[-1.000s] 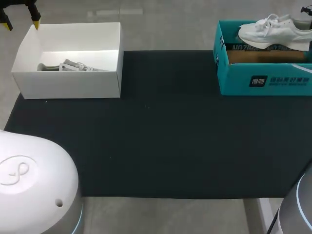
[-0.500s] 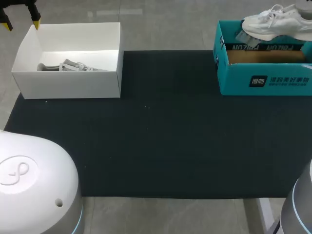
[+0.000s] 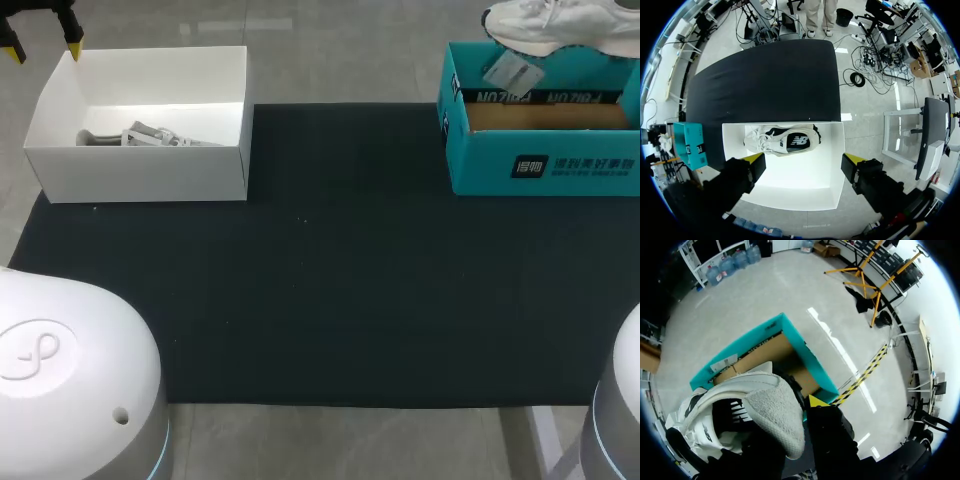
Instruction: Take the shoe out of the shoebox, open the shoe tongue, remove and reinsert the insole, then place the shoe into the shoebox
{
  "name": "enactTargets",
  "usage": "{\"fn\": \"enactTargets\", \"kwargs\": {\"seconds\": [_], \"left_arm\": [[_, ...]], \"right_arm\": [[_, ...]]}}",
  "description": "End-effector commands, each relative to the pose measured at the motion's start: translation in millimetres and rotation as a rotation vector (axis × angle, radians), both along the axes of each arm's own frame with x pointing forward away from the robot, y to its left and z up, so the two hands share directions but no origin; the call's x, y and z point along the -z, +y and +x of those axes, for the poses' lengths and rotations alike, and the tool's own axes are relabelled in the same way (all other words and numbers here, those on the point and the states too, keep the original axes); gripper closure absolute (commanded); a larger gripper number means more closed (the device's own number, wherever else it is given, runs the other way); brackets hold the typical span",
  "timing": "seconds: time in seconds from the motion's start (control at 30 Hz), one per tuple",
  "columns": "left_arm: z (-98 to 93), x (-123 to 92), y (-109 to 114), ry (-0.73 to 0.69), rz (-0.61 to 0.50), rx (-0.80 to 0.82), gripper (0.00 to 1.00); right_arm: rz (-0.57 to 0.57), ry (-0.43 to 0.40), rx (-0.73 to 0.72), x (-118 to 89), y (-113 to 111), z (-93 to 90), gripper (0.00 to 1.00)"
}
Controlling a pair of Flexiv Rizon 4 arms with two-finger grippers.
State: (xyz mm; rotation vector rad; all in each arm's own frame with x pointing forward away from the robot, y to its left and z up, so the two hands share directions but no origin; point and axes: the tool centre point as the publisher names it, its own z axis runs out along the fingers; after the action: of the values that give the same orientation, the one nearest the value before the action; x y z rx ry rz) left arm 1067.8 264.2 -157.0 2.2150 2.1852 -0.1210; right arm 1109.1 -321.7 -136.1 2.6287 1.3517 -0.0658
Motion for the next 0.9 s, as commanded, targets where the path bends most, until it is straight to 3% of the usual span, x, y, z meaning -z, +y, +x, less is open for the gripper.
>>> {"fn": "enactTargets", "kwargs": {"seconds": [0.03,0.53,0.7,0.9], "left_arm": [[-0.2,-0.1,0.1,0.0,0.001,0.001,0.0],[-0.2,-0.1,0.1,0.0,0.001,0.001,0.0],[-0.2,-0.1,0.1,0.0,0.001,0.001,0.0],[-0.2,-0.1,0.1,0.0,0.001,0.001,0.0]], "right_arm": [[-0.038,-0.057,-0.009,-11.2,20.2,-39.6,1.0],[-0.059,-0.055,-0.025,-19.7,69.0,-100.4,1.0],[-0.024,-0.038,-0.033,-15.2,81.7,-112.3,1.0],[-0.024,-0.038,-0.033,-15.2,81.7,-112.3,1.0]]}}
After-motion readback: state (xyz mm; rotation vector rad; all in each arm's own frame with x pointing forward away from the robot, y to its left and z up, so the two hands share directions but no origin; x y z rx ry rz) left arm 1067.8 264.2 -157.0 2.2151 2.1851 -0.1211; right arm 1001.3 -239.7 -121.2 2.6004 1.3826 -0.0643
